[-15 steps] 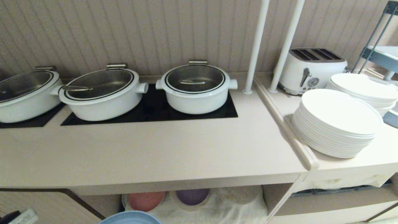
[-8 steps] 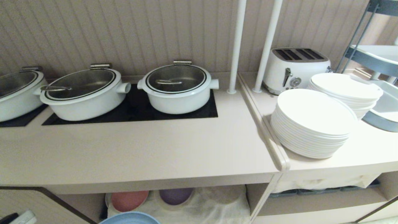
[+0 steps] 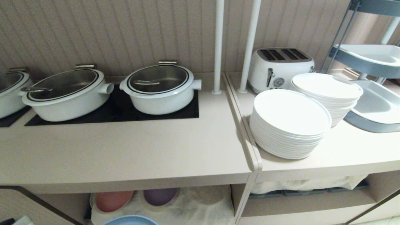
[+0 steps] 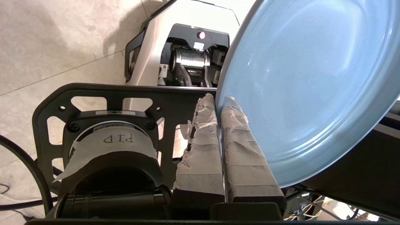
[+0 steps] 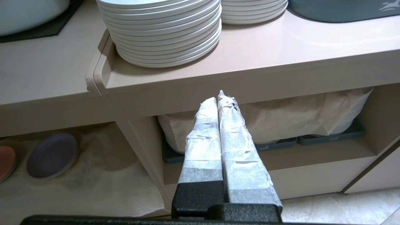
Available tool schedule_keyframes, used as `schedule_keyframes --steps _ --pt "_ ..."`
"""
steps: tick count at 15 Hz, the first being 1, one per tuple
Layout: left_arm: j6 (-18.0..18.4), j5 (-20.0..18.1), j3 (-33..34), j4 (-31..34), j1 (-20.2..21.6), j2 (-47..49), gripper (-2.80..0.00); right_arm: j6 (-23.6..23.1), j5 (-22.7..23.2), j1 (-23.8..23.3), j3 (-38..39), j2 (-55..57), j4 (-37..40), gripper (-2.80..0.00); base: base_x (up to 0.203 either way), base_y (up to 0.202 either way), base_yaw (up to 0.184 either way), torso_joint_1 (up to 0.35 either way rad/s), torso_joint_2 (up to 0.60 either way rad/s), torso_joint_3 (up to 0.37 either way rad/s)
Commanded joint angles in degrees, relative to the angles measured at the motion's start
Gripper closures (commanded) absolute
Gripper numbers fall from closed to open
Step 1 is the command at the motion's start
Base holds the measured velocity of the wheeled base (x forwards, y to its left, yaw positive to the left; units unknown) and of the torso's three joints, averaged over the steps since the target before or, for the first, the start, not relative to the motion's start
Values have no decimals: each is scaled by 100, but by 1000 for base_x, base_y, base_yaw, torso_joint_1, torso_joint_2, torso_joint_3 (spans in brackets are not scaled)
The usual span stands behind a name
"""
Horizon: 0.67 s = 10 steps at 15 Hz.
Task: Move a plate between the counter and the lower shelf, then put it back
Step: Put the plate in the cupboard
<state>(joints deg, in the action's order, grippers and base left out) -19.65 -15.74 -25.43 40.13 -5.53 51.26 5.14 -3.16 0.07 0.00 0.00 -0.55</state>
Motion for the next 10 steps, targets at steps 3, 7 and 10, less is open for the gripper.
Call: schedule_keyframes --steps 3,7,10 --pt "-12 -8 3 18 0 -37 0 5 -1 1 0 1 -5 0 0 0 0 0 0 0" --pt "-12 -4 8 12 0 -38 0 1 -1 1 0 8 2 0 0 0 0 0 0 0" --pt "-12 -8 20 21 0 -195 0 5 -1 1 0 0 -5 0 0 0 0 0 0 0"
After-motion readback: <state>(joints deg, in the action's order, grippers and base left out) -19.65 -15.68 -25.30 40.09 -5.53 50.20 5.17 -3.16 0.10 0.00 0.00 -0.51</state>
